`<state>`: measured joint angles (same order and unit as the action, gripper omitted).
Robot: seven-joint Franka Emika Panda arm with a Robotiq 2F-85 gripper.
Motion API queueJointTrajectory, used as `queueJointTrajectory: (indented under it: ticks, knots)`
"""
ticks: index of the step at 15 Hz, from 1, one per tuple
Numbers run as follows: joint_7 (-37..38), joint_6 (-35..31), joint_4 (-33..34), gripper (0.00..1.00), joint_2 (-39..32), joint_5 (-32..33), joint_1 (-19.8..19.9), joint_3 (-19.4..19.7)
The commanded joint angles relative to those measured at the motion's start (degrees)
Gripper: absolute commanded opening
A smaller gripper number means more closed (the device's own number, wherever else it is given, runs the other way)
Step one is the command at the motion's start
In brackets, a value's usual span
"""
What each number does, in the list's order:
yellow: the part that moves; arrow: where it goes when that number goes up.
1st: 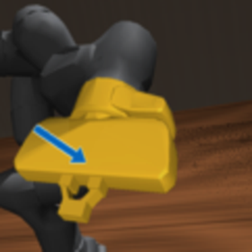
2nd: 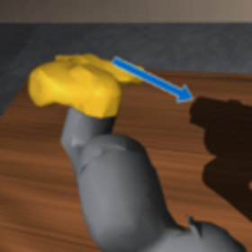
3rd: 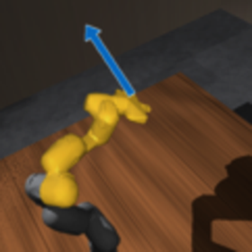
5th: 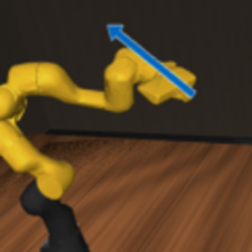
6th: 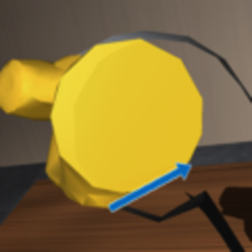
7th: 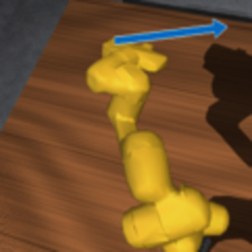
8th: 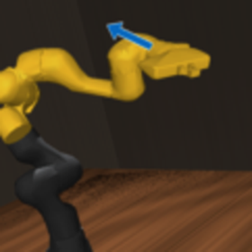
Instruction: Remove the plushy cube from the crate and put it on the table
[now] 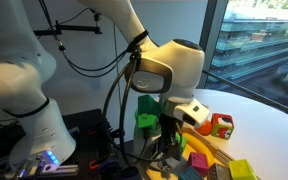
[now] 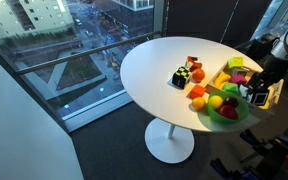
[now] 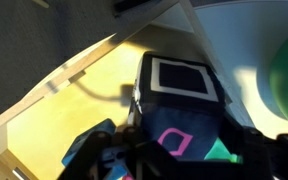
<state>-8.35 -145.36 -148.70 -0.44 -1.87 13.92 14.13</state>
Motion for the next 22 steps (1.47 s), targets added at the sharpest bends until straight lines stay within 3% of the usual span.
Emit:
queueJointTrajectory:
  ticks: [1,7,22]
  knots:
    - [1.05,0.49,0.60,0.42,0.59,2.04,0.13,0.06]
    - [4.62,4.31,3.64,0.05,1.92,7.71,0.13,0.05]
    - [11.72,5.29,17.91,0.07,-2.81,8.11,-1.39,-1.37]
